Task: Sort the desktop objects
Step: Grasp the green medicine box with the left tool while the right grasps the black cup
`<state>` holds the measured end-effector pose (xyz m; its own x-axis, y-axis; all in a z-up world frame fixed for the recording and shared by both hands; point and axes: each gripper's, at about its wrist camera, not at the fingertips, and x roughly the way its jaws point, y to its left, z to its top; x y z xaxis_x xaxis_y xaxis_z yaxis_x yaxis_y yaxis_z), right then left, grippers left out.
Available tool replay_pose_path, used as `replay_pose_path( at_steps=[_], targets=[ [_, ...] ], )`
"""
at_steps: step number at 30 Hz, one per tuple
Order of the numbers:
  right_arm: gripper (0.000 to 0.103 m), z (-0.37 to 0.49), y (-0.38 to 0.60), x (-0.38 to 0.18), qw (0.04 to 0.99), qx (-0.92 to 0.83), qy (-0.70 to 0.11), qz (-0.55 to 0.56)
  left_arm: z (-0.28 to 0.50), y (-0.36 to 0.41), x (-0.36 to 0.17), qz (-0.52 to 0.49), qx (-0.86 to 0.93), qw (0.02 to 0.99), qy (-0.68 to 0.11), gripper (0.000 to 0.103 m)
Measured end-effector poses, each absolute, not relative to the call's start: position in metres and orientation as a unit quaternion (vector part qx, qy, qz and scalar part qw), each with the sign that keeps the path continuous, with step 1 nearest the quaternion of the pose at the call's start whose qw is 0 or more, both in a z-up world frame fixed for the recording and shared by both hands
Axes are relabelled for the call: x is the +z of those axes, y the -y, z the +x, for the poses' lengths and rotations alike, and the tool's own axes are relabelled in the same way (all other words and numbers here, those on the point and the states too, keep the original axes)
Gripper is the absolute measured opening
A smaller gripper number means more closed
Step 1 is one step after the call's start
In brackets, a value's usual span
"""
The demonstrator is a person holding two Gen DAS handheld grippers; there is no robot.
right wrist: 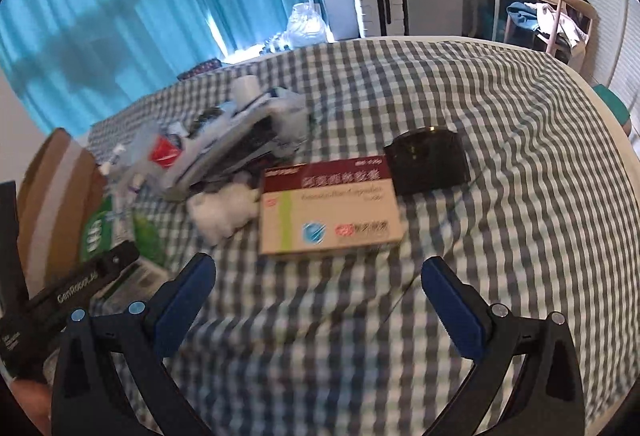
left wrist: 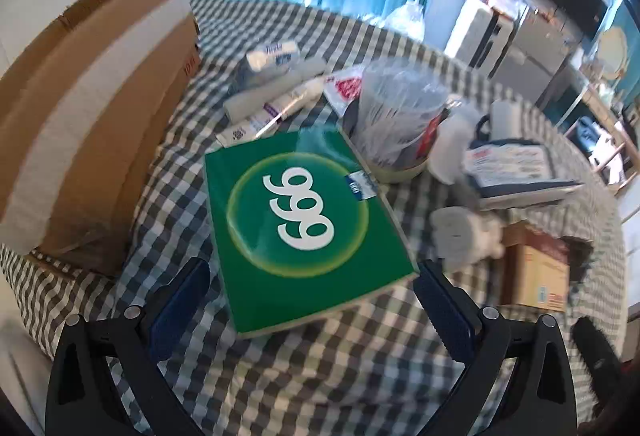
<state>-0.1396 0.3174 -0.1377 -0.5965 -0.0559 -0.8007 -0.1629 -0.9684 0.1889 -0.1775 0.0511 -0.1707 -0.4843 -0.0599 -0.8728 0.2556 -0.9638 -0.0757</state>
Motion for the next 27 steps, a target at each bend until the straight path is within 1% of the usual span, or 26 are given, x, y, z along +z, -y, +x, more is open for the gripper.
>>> replay_pose_path(
  at_steps=[4,8,9,10,17,20,23,25,27],
  targets=[
    [0.103,-0.155,-0.352,-0.146,0.065,0.883,-0.140,-0.442,-0.187,-0.044,-0.188,0.506,-0.851,0.096,-0.106,0.103],
    [0.103,-0.173,-0.384,-0.150,0.104,0.882,-0.144,-0.437,-0.188,-0.047,-0.195,0.488,-0.865,0.094,-0.063,0.103],
    [0.103,-0.180,-0.390,-0.151,0.109,0.880,-0.142,-0.440,-0.188,-0.047,-0.197,0.486,-0.867,0.090,-0.056,0.098],
    [0.103,-0.186,-0.392,-0.153,0.112,0.878,-0.141,-0.443,-0.189,-0.046,-0.198,0.485,-0.869,0.085,-0.053,0.097],
    [0.103,-0.222,-0.397,-0.172,0.132,0.872,-0.128,-0.454,-0.190,-0.031,-0.206,0.480,-0.873,0.077,-0.049,0.096],
    [0.103,-0.232,-0.404,-0.184,0.143,0.862,-0.139,-0.466,-0.187,-0.027,-0.204,0.478,-0.874,0.070,-0.052,0.096],
    [0.103,-0.236,-0.413,-0.193,0.146,0.851,-0.167,-0.475,-0.185,-0.024,-0.201,0.476,-0.876,0.071,-0.044,0.096],
    [0.103,-0.238,-0.413,-0.195,0.148,0.848,-0.156,-0.484,-0.181,-0.021,-0.199,0.474,-0.877,0.068,-0.044,0.096],
    [0.095,-0.238,-0.409,-0.194,0.149,0.850,-0.145,-0.483,-0.180,-0.022,-0.196,0.473,-0.878,0.063,-0.044,0.095]
  ],
)
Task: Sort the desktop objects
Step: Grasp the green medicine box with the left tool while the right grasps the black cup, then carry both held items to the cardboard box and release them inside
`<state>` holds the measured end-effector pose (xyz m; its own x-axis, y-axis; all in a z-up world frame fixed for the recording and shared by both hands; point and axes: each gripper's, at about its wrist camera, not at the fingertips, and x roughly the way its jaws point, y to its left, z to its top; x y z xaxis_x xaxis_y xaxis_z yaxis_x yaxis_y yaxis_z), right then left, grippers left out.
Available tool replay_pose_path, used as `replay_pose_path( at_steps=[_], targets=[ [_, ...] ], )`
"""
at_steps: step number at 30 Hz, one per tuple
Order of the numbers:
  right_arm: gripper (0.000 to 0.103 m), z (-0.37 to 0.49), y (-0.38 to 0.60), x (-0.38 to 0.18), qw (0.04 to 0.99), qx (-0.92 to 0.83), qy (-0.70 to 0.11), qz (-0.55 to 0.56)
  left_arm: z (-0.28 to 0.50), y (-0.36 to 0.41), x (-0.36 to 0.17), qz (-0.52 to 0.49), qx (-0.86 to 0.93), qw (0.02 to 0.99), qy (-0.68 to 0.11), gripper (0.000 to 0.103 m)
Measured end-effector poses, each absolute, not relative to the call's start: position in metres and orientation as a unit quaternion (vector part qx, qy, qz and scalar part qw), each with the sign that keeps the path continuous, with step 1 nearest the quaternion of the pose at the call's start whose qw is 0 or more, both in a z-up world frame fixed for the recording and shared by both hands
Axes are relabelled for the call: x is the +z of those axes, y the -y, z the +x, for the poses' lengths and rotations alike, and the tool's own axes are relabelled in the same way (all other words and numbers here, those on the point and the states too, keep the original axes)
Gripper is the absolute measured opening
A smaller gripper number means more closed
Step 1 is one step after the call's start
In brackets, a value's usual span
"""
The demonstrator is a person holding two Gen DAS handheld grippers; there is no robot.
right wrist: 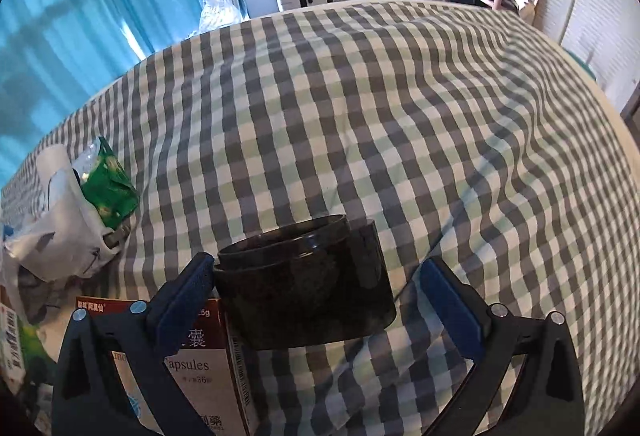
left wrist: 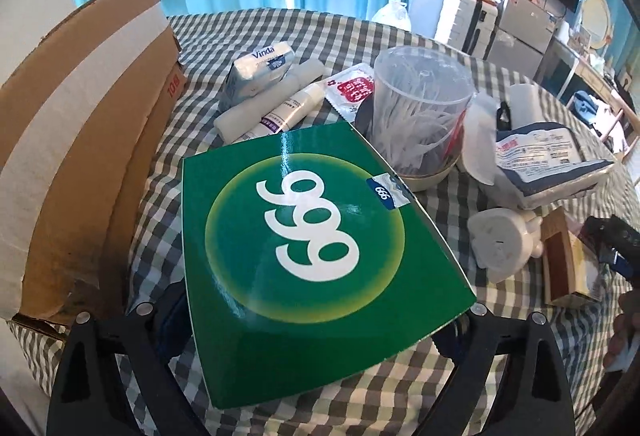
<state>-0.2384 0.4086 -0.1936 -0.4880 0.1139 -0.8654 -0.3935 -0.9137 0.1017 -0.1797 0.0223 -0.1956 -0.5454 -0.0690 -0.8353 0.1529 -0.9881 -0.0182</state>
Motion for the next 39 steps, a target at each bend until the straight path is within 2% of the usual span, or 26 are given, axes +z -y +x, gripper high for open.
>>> replay_pose_path(
  at_steps=[1,8,17,21,27,39],
  targets=[
    [0.082,-0.238,-0.407,-0.192,0.145,0.851,-0.142,-0.485,-0.177,-0.021,-0.192,0.469,-0.880,0.061,-0.043,0.095],
    [0.082,-0.209,-0.392,-0.176,0.144,0.854,-0.141,-0.480,-0.177,-0.030,-0.168,0.458,-0.887,0.046,-0.037,0.095],
    [0.082,-0.143,-0.365,-0.118,0.107,0.872,-0.169,-0.447,-0.148,-0.037,-0.128,0.442,-0.897,0.003,-0.027,0.095],
    [0.082,-0.118,-0.342,-0.083,0.085,0.885,-0.153,-0.432,-0.128,-0.035,-0.105,0.428,-0.903,-0.004,-0.025,0.095],
    [0.082,-0.071,-0.293,-0.027,0.035,0.906,-0.143,-0.397,-0.097,-0.019,-0.066,0.400,-0.916,-0.009,-0.030,0.095],
    [0.082,-0.026,-0.197,0.033,-0.055,0.926,-0.105,-0.360,-0.067,0.035,-0.008,0.354,-0.933,-0.015,-0.055,0.095]
  ],
)
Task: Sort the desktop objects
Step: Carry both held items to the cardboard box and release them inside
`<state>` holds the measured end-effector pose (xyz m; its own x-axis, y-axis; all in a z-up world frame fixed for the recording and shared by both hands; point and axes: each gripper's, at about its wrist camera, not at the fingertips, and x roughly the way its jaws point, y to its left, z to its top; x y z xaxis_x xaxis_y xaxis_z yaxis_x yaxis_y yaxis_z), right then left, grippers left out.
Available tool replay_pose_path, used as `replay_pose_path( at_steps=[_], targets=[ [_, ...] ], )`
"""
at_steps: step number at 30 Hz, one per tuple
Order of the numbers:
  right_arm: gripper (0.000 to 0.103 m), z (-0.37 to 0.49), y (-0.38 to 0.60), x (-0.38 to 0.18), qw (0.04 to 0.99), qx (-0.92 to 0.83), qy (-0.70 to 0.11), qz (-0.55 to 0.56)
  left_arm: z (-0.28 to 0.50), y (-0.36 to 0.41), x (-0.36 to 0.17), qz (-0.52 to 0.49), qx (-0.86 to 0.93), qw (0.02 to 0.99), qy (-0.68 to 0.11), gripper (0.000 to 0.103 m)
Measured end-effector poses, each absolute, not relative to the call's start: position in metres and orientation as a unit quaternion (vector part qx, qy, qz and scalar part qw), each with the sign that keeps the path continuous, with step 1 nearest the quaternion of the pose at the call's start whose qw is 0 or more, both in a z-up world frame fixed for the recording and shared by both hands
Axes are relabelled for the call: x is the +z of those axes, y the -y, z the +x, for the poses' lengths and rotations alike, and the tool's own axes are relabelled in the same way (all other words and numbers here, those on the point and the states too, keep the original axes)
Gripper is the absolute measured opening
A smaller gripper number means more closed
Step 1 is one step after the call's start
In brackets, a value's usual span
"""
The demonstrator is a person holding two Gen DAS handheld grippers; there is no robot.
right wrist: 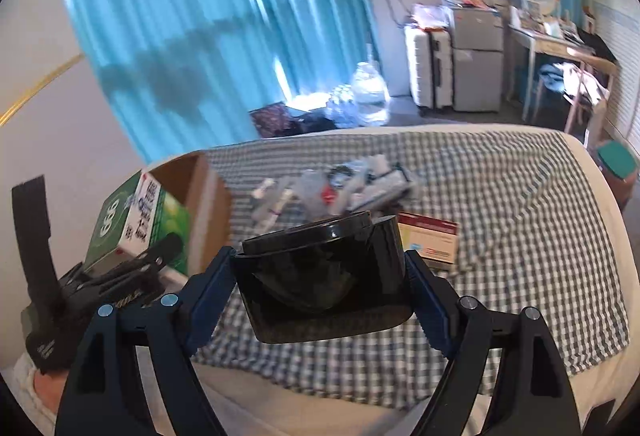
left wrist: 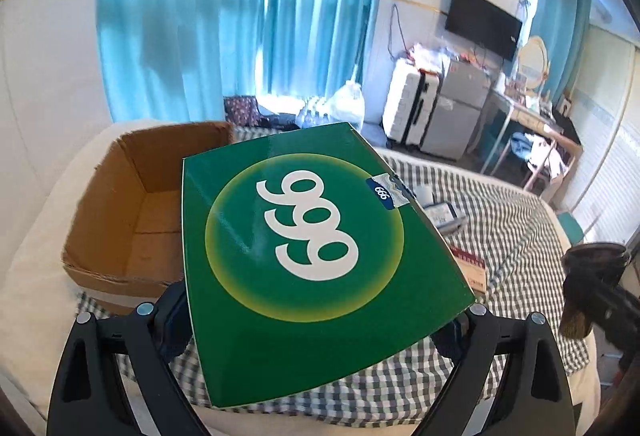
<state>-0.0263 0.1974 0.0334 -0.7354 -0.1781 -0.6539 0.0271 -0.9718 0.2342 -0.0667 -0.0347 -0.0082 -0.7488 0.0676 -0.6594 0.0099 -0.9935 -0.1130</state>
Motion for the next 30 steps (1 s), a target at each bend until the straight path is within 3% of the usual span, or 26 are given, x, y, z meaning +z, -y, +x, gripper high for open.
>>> replay_pose_path(
  at_steps=[14,30],
  targets=[
    [0.082,-0.080,-0.074,0.037,0.172,-0.910,0.073,0.371,-0.084,0.151,-0.004,-0.337,0.938,-0.043,0.073,0.095],
    [0.082,-0.177,0.020,-0.007,0.232,-0.872,0.081,0.423,-0.140,0.214,-0.067,-0.400,0.912,-0.072,0.062,0.095]
  ],
)
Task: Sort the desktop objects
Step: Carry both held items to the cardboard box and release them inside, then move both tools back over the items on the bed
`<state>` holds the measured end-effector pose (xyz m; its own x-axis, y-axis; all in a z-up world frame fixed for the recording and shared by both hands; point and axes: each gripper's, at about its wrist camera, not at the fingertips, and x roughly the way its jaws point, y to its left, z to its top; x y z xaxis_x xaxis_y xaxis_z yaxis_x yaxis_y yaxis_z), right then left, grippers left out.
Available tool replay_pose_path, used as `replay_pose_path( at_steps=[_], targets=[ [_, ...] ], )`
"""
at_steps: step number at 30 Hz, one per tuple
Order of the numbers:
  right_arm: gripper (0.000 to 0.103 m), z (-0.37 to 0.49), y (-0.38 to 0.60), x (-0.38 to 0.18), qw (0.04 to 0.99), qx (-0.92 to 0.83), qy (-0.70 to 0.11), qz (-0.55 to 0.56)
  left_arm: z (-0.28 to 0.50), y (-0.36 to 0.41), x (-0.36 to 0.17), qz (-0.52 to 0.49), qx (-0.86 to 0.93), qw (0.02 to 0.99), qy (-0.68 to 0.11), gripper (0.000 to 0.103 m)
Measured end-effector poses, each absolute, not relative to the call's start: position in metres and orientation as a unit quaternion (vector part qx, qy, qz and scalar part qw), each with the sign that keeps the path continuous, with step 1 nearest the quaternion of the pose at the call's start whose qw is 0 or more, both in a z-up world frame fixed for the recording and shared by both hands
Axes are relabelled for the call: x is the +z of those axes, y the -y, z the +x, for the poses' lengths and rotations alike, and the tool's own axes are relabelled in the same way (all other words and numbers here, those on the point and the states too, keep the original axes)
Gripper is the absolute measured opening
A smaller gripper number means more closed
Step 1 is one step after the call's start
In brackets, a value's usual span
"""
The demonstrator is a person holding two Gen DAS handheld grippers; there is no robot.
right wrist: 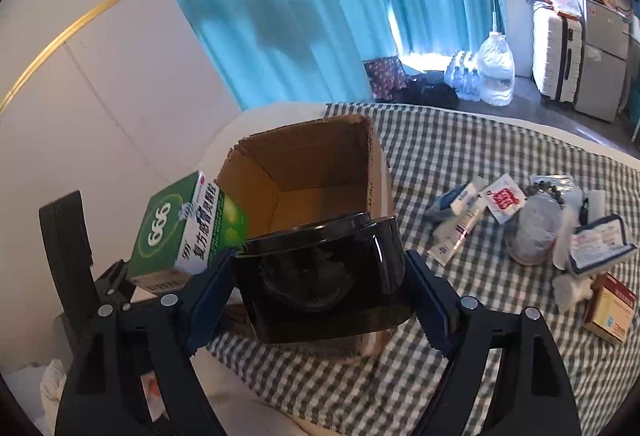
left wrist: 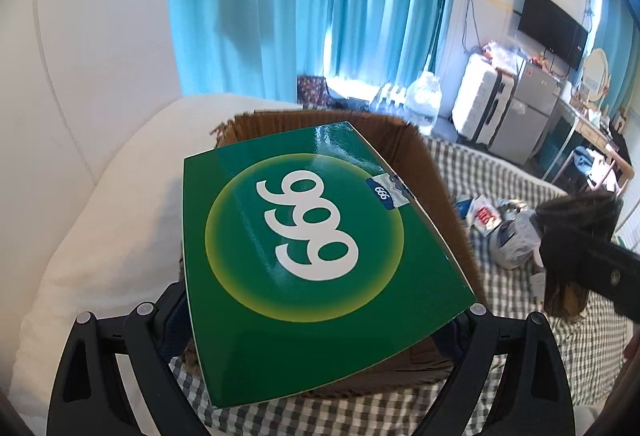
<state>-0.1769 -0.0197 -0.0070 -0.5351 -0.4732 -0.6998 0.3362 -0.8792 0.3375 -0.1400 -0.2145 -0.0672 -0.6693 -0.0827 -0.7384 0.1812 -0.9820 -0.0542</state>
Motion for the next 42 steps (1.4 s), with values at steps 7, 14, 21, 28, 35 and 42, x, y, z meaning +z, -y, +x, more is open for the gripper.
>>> replay_pose_path(
  at_steps=[7,14,21,28,35,42],
  targets=[
    [0.083,-0.200,0.036,-0.020,0.241,-0.864,0.091,0.433,-0.141,0.217,-0.079,0.404,-0.908,0.081,-0.070,0.096],
    [0.093,-0.209,0.042,-0.020,0.255,-0.850,0.137,0.439,-0.138,0.218,-0.081,0.408,-0.906,0.090,-0.067,0.103],
    [0.094,-0.192,0.024,0.002,0.233,-0.867,0.142,0.416,-0.118,0.214,-0.065,0.406,-0.907,0.093,-0.067,0.103],
    [0.094,-0.144,-0.036,0.026,0.170,-0.903,0.113,0.377,-0.093,0.187,-0.042,0.394,-0.914,0.071,-0.065,0.103],
    [0.094,-0.095,-0.137,0.030,0.075,-0.921,0.121,0.363,-0.073,0.123,-0.031,0.392,-0.917,0.034,-0.061,0.103],
    [0.094,-0.055,-0.231,0.018,-0.012,-0.919,0.164,0.358,-0.062,0.034,-0.043,0.401,-0.915,-0.021,-0.030,0.103]
  ],
)
